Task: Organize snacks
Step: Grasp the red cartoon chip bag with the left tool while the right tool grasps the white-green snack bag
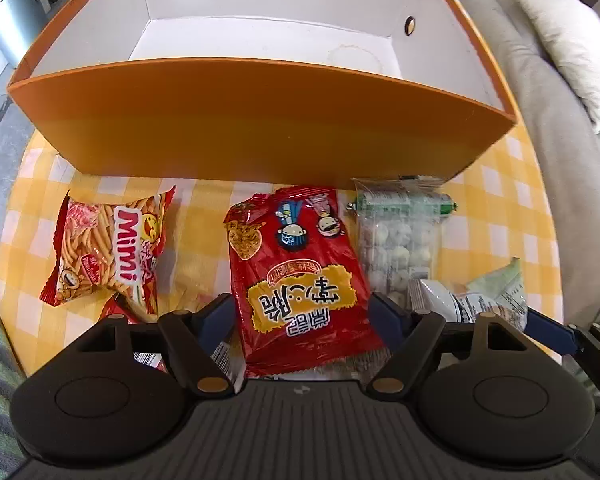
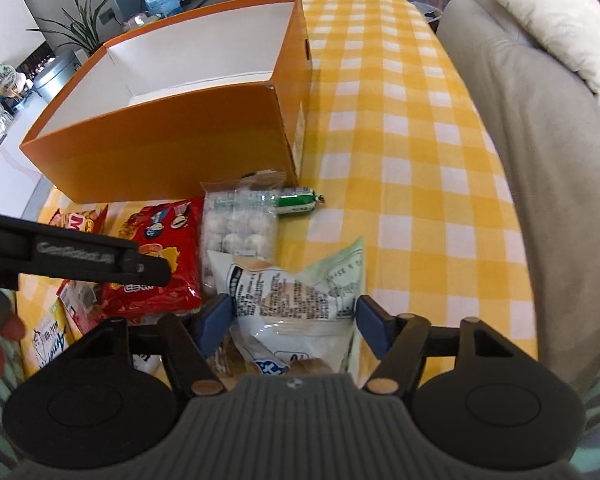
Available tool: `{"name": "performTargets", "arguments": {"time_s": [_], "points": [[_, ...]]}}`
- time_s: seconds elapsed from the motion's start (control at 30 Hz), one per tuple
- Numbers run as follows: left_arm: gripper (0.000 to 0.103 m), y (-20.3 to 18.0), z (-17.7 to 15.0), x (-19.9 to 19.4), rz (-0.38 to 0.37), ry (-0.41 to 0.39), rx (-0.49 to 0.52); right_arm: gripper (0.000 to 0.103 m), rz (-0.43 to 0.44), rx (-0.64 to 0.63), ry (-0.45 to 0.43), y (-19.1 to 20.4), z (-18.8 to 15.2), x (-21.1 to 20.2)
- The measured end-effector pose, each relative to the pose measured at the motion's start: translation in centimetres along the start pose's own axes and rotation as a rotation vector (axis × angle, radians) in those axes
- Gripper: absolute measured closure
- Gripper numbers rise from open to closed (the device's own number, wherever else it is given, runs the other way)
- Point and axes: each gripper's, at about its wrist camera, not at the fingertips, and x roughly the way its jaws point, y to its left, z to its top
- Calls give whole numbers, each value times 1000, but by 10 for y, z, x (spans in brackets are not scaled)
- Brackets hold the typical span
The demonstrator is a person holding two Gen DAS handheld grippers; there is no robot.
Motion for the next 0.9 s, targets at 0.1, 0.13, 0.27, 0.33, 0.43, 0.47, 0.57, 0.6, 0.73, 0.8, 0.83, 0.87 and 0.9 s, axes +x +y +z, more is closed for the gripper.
{"name": "performTargets", "arguments": {"time_s": [0.1, 0.13, 0.27, 0.33, 0.43, 0.47, 0.57, 0.6, 0.73, 0.8, 0.83, 0.87, 0.9], "points": [[13, -5, 3, 8, 37, 11, 5, 35, 8, -11, -3, 1, 1, 4], [10, -7, 4, 11, 44, 11, 3, 34, 8, -15, -2, 2, 2, 5], [6, -10, 8, 19, 66, 10, 2, 32, 5, -31, -1, 4, 3, 7], [6, -10, 9, 25, 61, 18, 1, 32, 4, -34, -2, 4, 3, 6], [7, -5, 11, 30, 46, 24, -3, 33, 6, -27, -4, 2, 3, 8], [8, -3, 11, 32, 37, 26, -6, 33, 3, -30, -6, 2, 3, 8], [12, 1, 11, 37, 16, 24, 5, 37, -8, -50, -12, 6, 2, 7], [14, 2, 10, 38, 12, 20, 13, 39, -8, -58, -13, 7, 2, 7], [28, 7, 8, 38, -23, 1, 32, 46, -16, -76, -23, 8, 1, 6], [30, 8, 5, 35, -40, -16, 43, 50, -24, -80, -27, 9, 0, 5], [31, 8, 3, 31, -43, -21, 49, 50, -27, -82, -29, 9, 0, 4], [32, 9, 2, 29, -46, -28, 54, 52, -27, -83, -31, 9, -1, 3], [33, 14, -2, 22, -52, -35, 55, 52, -27, -84, -32, 10, -1, 2]]}}
